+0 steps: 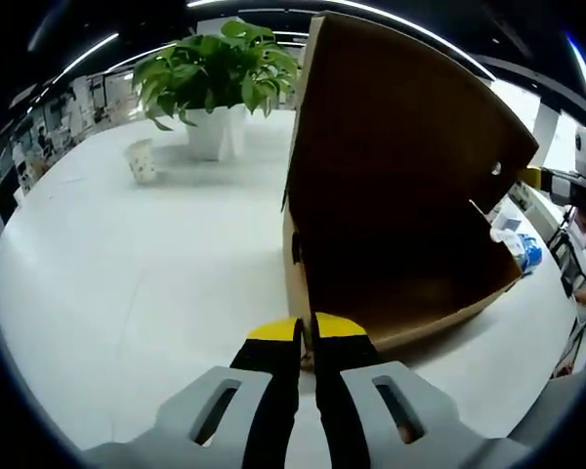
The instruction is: Operate the shoe box by opening the lid, removing the specified soft item, and placing it in the target area until the item is outside and the box remains undamaged.
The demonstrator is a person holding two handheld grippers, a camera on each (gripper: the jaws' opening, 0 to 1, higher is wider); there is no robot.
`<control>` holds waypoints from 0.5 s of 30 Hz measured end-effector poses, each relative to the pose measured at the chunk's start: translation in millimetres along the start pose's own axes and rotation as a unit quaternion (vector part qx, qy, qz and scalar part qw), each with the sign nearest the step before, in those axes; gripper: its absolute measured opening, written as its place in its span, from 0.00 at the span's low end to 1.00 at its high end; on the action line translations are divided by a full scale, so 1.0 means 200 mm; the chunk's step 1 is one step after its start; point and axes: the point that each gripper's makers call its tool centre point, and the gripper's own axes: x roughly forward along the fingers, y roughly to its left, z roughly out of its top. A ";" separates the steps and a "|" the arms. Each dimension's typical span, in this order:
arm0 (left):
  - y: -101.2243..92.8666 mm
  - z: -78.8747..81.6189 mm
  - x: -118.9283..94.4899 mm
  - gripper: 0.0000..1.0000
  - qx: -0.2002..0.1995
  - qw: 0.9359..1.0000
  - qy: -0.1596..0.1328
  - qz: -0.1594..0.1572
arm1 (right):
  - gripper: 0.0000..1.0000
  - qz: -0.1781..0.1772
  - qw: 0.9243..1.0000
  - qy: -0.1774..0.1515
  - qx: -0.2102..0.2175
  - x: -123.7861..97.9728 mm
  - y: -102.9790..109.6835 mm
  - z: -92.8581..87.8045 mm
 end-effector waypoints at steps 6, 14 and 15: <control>0.00 0.00 0.00 0.02 0.000 1.000 -0.002 -0.001 | 0.00 -0.006 1.000 -0.004 -0.002 0.01 0.00 0.00; 0.00 0.00 0.00 0.03 -0.006 1.000 -0.004 -0.001 | 0.00 -0.005 1.000 -0.007 -0.022 -0.01 0.00 -0.01; 0.00 0.00 0.00 0.03 -0.007 1.000 -0.004 0.000 | 0.00 -0.006 1.000 -0.007 -0.023 -0.01 0.00 -0.01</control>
